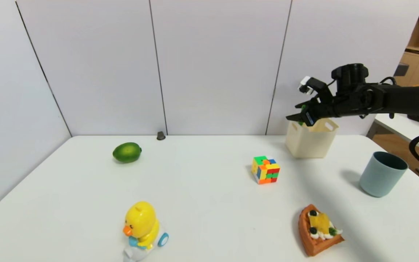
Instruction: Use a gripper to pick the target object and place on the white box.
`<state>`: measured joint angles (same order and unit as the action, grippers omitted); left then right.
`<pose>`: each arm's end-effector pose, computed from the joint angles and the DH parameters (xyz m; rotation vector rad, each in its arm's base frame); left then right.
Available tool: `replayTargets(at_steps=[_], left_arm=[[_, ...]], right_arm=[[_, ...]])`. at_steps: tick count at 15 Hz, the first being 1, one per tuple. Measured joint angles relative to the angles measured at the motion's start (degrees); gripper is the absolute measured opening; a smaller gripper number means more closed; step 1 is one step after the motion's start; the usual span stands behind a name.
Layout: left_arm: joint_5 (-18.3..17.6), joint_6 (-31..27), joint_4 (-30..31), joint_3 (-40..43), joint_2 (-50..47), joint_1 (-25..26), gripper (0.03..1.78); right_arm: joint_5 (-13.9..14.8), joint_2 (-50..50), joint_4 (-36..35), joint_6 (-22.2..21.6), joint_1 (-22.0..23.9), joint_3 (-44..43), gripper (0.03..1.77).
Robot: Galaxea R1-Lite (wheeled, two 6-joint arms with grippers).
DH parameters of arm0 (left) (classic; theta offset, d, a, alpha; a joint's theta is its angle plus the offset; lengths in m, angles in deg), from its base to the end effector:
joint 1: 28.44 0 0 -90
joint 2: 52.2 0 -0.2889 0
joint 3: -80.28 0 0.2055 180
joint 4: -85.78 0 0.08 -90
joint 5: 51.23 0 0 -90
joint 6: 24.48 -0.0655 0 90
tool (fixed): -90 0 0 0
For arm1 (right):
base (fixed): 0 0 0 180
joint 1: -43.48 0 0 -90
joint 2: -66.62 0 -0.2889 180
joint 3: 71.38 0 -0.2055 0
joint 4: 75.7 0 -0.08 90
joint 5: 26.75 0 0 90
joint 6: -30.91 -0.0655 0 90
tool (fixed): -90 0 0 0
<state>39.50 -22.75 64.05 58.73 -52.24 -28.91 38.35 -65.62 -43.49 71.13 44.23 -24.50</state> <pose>0.0477 0.0004 0.0751 -0.0302 0.0024 0.0046 0.5191 0.0208 0.1445 -0.5525 0.3677 0.5778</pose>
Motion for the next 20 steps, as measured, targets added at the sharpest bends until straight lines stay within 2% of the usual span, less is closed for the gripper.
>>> replayTargets(at_steps=[5,12,17,20], left_arm=[[0.0,0.0,0.0,0.0,0.0,0.0,1.69],[0.0,0.0,0.0,0.0,0.0,0.0,1.69],[0.0,0.0,0.0,0.0,0.0,0.0,1.69],[0.0,0.0,0.0,0.0,0.0,0.0,1.69]], right_arm=[[0.0,2.7,0.3,-0.3,0.0,-0.1,1.39],[0.0,13.0,4.6,-0.5,1.2,2.9,1.58],[0.0,31.0,5.5,-0.8,3.1,20.7,1.64],[0.0,45.3,5.4,-3.3,3.9,34.7,1.66]])
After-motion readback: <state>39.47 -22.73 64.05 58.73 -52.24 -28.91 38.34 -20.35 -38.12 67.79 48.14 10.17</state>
